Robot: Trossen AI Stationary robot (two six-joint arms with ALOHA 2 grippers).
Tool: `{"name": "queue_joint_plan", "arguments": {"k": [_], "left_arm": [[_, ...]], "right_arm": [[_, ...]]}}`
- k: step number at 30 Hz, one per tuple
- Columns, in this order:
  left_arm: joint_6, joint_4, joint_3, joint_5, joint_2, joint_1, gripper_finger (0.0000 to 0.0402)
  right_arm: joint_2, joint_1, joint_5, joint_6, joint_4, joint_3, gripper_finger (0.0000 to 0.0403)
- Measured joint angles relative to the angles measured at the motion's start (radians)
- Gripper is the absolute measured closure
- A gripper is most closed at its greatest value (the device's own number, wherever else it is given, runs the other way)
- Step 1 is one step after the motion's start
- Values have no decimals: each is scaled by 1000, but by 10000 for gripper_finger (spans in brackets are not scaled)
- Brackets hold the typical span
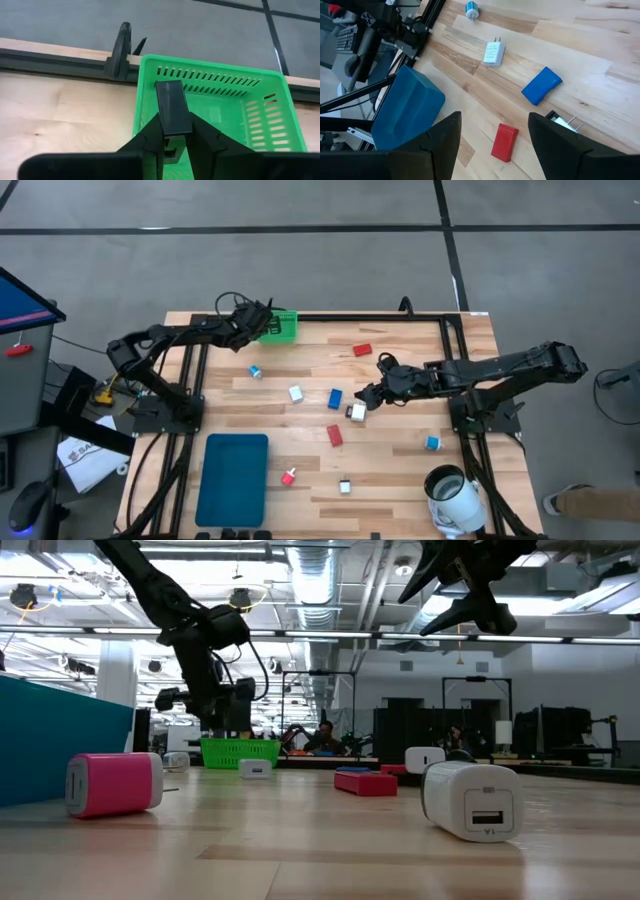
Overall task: Pick & Place Office items
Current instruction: Put the top black digital clock into the green bin
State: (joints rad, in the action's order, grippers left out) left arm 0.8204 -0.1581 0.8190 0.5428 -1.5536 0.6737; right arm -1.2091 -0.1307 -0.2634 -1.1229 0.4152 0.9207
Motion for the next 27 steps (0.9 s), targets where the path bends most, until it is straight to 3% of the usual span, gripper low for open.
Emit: {"name": "queue_joint_plan", "arguments": {"k": [17, 27], "left_arm": [[-29, 9, -3, 6, 0, 1, 343], [-35, 10, -3, 2, 0, -12, 309]], "right_arm": [[0, 0, 0, 8, -4, 0, 179], [0, -9, 0, 8, -4, 0, 179]]}}
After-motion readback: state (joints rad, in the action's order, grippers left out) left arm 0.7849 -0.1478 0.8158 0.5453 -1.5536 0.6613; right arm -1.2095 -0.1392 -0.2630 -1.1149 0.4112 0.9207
